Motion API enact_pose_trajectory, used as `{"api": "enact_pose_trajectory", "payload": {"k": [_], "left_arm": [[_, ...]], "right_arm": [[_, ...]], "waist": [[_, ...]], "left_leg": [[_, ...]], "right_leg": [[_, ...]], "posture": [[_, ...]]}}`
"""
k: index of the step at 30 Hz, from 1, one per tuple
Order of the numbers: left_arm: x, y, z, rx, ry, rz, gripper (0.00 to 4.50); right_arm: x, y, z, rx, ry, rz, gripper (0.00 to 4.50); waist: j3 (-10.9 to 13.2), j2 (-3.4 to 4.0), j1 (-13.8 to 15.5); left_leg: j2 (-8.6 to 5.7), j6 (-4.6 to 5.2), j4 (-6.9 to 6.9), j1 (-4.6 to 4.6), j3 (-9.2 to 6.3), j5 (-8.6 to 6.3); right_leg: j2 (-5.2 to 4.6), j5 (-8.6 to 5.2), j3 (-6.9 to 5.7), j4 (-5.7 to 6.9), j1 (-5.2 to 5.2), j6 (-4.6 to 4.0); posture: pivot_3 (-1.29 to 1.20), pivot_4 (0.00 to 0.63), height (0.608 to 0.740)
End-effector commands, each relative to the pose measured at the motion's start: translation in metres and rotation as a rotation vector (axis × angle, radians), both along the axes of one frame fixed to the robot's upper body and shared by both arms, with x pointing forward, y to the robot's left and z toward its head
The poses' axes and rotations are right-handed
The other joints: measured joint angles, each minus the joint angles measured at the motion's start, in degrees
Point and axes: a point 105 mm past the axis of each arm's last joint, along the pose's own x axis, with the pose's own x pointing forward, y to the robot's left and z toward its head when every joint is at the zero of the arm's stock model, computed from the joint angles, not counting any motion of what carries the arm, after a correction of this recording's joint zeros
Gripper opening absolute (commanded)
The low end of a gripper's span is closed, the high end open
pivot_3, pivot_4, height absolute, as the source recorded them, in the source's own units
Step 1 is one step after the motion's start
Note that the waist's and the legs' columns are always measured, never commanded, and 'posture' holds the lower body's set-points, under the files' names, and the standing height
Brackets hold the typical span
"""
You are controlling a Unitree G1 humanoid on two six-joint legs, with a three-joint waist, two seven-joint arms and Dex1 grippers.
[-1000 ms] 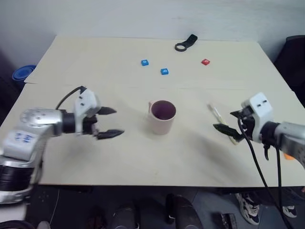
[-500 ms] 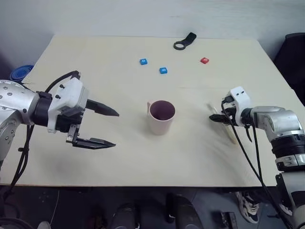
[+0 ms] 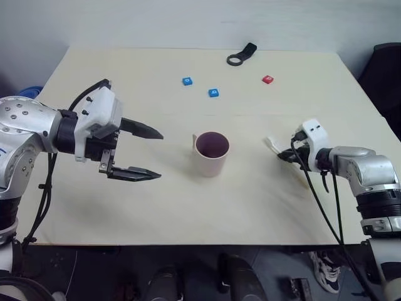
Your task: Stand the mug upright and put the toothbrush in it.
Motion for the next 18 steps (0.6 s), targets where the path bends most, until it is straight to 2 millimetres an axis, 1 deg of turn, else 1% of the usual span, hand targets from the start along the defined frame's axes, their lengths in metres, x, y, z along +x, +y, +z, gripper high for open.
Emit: {"api": "enact_pose_trajectory", "payload": {"k": [1,2,3,4,6,7,8,10,12,13,16,18], "left_arm": [[0.003,0.009,0.016,-0.055,-0.05,0.058,4.5],[0.004,0.012,0.017,-0.066,-0.053,0.076,4.5],[0.005,0.014,0.018,-0.073,-0.056,0.093,4.5],[0.006,0.016,0.018,-0.077,-0.059,0.107,4.5],[0.007,0.02,0.016,-0.08,-0.058,0.127,4.5],[0.007,0.021,0.016,-0.08,-0.058,0.132,4.5],[0.008,0.021,0.015,-0.08,-0.058,0.134,4.5],[0.008,0.021,0.015,-0.081,-0.059,0.136,4.5],[0.01,0.021,0.015,-0.084,-0.063,0.14,4.5],[0.01,0.021,0.016,-0.086,-0.066,0.142,4.5],[0.015,0.023,0.013,-0.077,-0.074,0.157,4.5],[0.018,0.024,0.01,-0.068,-0.079,0.167,4.5]], "right_arm": [[-0.007,0.053,0.102,0.23,-0.318,0.12,0.15],[-0.013,0.071,0.122,0.323,-0.365,0.157,0.15],[-0.021,0.088,0.138,0.396,-0.398,0.195,0.15],[-0.028,0.102,0.148,0.446,-0.422,0.227,0.15],[-0.039,0.128,0.161,0.504,-0.477,0.281,0.15],[-0.042,0.137,0.164,0.527,-0.493,0.29,0.15],[-0.042,0.145,0.163,0.561,-0.493,0.288,0.15],[-0.04,0.157,0.154,0.58,-0.475,0.279,0.15],[-0.033,0.169,0.133,0.473,-0.48,0.25,0.15],[-0.031,0.174,0.126,0.46,-0.481,0.243,0.15],[-0.031,0.187,0.118,0.454,-0.542,0.266,0.15],[-0.031,0.193,0.107,0.44,-0.555,0.294,0.15]], "waist": [[0.1,0.11,-0.5],[0.1,0.12,-0.7],[0.1,0.12,-0.8],[0.1,0.11,-0.8],[0.0,0.08,-0.6],[0.0,0.02,-0.3],[0.0,0.0,0.0],[0.0,-0.04,0.3],[0.0,-0.04,0.2],[0.0,-0.05,0.2],[0.0,-0.05,-0.1],[0.0,-0.05,-0.2]], "left_leg": [[0.01,-0.03,-0.01,0.0,-0.02,0.02],[0.0,-0.07,-0.02,0.0,0.01,0.04],[0.03,-0.13,-0.04,-0.03,0.06,0.06],[0.07,-0.18,-0.06,-0.06,0.07,0.09],[0.19,-0.31,-0.09,-0.12,0.05,0.08],[0.25,-0.38,-0.1,-0.14,0.05,0.06],[0.24,-0.42,-0.1,-0.15,0.05,0.03],[0.22,-0.4,0.0,-0.29,0.11,0.03],[0.11,-0.31,0.02,-0.33,0.2,0.06],[0.01,-0.28,0.02,-0.33,0.21,0.06],[-0.09,-0.29,-0.01,-0.32,0.21,0.06],[-0.05,-0.36,-0.04,-0.32,0.23,0.08]], "right_leg": [[0.04,0.0,0.16,0.09,-0.13,0.0],[0.06,0.0,0.25,0.2,-0.23,0.0],[0.08,-0.01,0.33,0.3,-0.37,-0.03],[0.11,-0.05,0.36,0.4,-0.47,-0.08],[0.24,-0.12,0.35,0.5,-0.62,-0.21],[0.34,-0.14,0.36,0.5,-0.65,-0.24],[0.4,-0.16,0.35,0.5,-0.65,-0.28],[0.41,-0.16,0.36,0.48,-0.7,-0.29],[0.34,-0.14,0.42,0.48,-0.7,-0.26],[0.31,-0.14,0.45,0.48,-0.7,-0.25],[0.39,-0.13,0.5,0.49,-0.77,-0.23],[0.48,-0.13,0.51,0.51,-0.82,-0.24]], "posture": [[0.0,0.15,0.74],[0.0,0.15,0.74],[0.0,0.15,0.74],[0.0,0.15,0.74],[0.0,0.15,0.74],[0.0,0.15,0.74],[0.0,0.15,0.74],[0.0,0.15,0.74],[0.0,0.15,0.74],[0.0,0.15,0.74],[0.0,0.15,0.74],[0.0,0.15,0.74]]}}
